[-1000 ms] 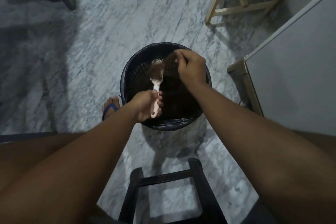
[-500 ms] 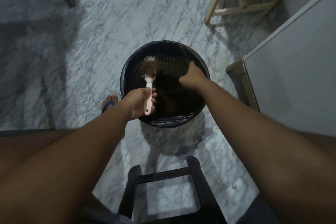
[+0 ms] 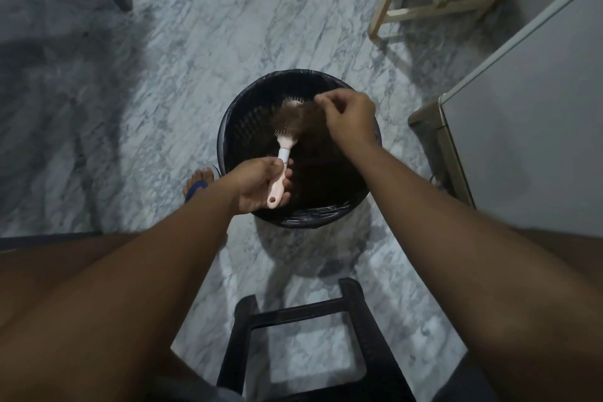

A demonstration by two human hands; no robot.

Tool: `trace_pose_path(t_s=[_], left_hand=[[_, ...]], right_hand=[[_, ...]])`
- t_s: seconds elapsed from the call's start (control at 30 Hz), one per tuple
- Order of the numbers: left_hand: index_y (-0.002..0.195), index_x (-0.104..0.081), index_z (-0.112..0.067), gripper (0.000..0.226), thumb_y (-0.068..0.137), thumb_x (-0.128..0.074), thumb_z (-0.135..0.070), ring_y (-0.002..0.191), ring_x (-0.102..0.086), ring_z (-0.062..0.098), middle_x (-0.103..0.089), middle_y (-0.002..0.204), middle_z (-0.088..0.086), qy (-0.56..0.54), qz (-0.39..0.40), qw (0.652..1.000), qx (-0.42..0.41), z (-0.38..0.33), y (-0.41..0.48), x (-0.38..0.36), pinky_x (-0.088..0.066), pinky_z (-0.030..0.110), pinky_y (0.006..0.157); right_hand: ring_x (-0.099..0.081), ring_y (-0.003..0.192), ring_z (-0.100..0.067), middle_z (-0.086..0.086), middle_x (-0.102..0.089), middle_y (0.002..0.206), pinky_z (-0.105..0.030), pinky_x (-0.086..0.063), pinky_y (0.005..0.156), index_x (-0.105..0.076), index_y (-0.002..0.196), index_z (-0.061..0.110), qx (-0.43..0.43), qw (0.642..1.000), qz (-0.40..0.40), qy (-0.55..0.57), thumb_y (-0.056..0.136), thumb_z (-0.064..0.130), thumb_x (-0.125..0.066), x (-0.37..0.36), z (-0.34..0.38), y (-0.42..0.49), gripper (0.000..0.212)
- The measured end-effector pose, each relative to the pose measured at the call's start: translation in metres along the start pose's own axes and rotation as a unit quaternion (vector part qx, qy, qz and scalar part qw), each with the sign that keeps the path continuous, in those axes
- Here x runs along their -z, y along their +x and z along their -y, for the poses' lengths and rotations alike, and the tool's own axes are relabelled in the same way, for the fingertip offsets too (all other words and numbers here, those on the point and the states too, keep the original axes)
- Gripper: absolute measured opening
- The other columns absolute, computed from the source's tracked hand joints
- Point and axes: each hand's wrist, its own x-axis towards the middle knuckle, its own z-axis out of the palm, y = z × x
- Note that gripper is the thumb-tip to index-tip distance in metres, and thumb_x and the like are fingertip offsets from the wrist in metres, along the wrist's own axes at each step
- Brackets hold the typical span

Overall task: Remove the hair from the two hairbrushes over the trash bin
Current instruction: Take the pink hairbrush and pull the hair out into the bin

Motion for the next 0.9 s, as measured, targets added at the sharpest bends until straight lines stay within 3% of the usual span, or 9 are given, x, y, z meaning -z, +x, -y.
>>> trace_pose_path(t_s=[0.13, 0.23, 0.33, 0.43, 0.5, 0.6, 0.67, 0.73, 0.9], left_hand=[[0.110, -0.053, -0.012, 0.019, 0.104, -0.035, -0.014, 0.062, -0.051, 0.011, -0.055, 0.079, 0.000, -0.028, -0.027, 0.999, -0.001, -0.001, 0.002, -0.005, -0.049, 0.030, 0.057], [0.103, -0.053, -0.013, 0.019, 0.104, -0.034, -0.015, 0.061, -0.049, 0.009, -0.053, 0.078, -0.001, -0.048, -0.049, 0.998, -0.003, 0.000, 0.004, -0.005, -0.046, 0.027, 0.052], [0.103, -0.054, -0.014, 0.020, 0.102, -0.034, -0.014, 0.060, -0.049, 0.009, -0.054, 0.076, -0.002, -0.041, -0.057, 0.997, -0.010, 0.001, 0.004, -0.002, -0.043, 0.025, 0.051], [0.106, -0.055, -0.014, 0.021, 0.102, -0.035, -0.013, 0.061, -0.050, 0.010, -0.055, 0.078, -0.001, -0.044, -0.041, 0.998, -0.021, 0.001, 0.003, -0.001, -0.043, 0.026, 0.053], [0.109, -0.055, -0.015, 0.021, 0.103, -0.035, -0.014, 0.061, -0.050, 0.010, -0.055, 0.080, -0.002, -0.026, -0.021, 0.999, -0.027, 0.001, 0.002, 0.000, -0.043, 0.027, 0.054], [0.111, -0.057, -0.018, 0.021, 0.104, -0.037, -0.017, 0.063, -0.051, 0.011, -0.055, 0.081, -0.003, 0.017, 0.000, 0.999, -0.034, 0.001, 0.002, 0.005, -0.044, 0.029, 0.056], [0.112, -0.059, -0.019, 0.022, 0.104, -0.038, -0.018, 0.064, -0.051, 0.011, -0.056, 0.081, -0.003, 0.039, 0.016, 0.999, -0.033, 0.001, 0.002, 0.009, -0.044, 0.031, 0.058], [0.115, -0.060, -0.020, 0.024, 0.104, -0.039, -0.018, 0.066, -0.052, 0.011, -0.057, 0.082, -0.003, 0.046, 0.038, 0.998, -0.029, 0.001, 0.003, 0.011, -0.045, 0.032, 0.059], [0.114, -0.059, -0.019, 0.023, 0.104, -0.038, -0.018, 0.067, -0.052, 0.012, -0.057, 0.082, -0.003, 0.019, 0.052, 0.998, -0.015, 0.001, 0.001, 0.009, -0.046, 0.033, 0.063]], right_hand=[[-0.066, 0.080, -0.010, 0.002, -0.072, 0.084, -0.027, -0.055, 0.073, -0.074, 0.088, 0.009, 0.097, 0.988, -0.115, 0.040, 0.094, 0.022, -0.064, 0.010, 0.009, 0.003, 0.017], [-0.064, 0.078, -0.018, -0.004, -0.068, 0.083, -0.041, -0.056, 0.064, -0.067, 0.087, 0.007, 0.109, 0.968, -0.210, 0.090, 0.096, 0.021, -0.060, 0.012, 0.014, 0.007, 0.018], [-0.062, 0.078, -0.021, -0.008, -0.066, 0.086, -0.040, -0.054, 0.065, -0.061, 0.089, 0.003, 0.114, 0.954, -0.266, 0.082, 0.099, 0.018, -0.056, 0.015, 0.014, 0.003, 0.018], [-0.062, 0.091, -0.022, -0.010, -0.064, 0.102, -0.038, -0.053, 0.079, -0.061, 0.103, 0.005, -0.011, 0.993, -0.118, -0.026, 0.098, 0.014, -0.052, 0.013, -0.006, 0.000, 0.014], [-0.058, 0.116, -0.027, -0.012, -0.057, 0.129, -0.039, -0.050, 0.099, -0.057, 0.127, 0.010, -0.125, 0.985, 0.022, -0.116, 0.096, 0.015, -0.050, 0.011, -0.017, -0.005, 0.032], [-0.050, 0.131, -0.023, -0.007, -0.051, 0.145, -0.035, -0.039, 0.109, -0.049, 0.142, 0.016, -0.123, 0.990, 0.037, -0.059, 0.103, 0.034, -0.043, 0.007, -0.010, -0.012, 0.044], [-0.055, 0.125, -0.019, -0.003, -0.057, 0.139, -0.030, -0.040, 0.104, -0.052, 0.141, 0.019, -0.123, 0.992, 0.039, -0.005, 0.102, 0.051, -0.039, 0.003, 0.001, -0.011, 0.052], [-0.063, 0.114, -0.019, -0.002, -0.067, 0.125, -0.038, -0.048, 0.103, -0.058, 0.134, 0.020, -0.153, 0.984, 0.063, 0.060, 0.095, 0.063, -0.042, -0.004, 0.007, -0.005, 0.060], [-0.066, 0.073, -0.016, -0.002, -0.072, 0.075, -0.029, -0.053, 0.072, -0.077, 0.083, 0.011, -0.084, 0.995, 0.044, 0.003, 0.094, 0.039, -0.063, -0.006, 0.005, 0.004, 0.033]])
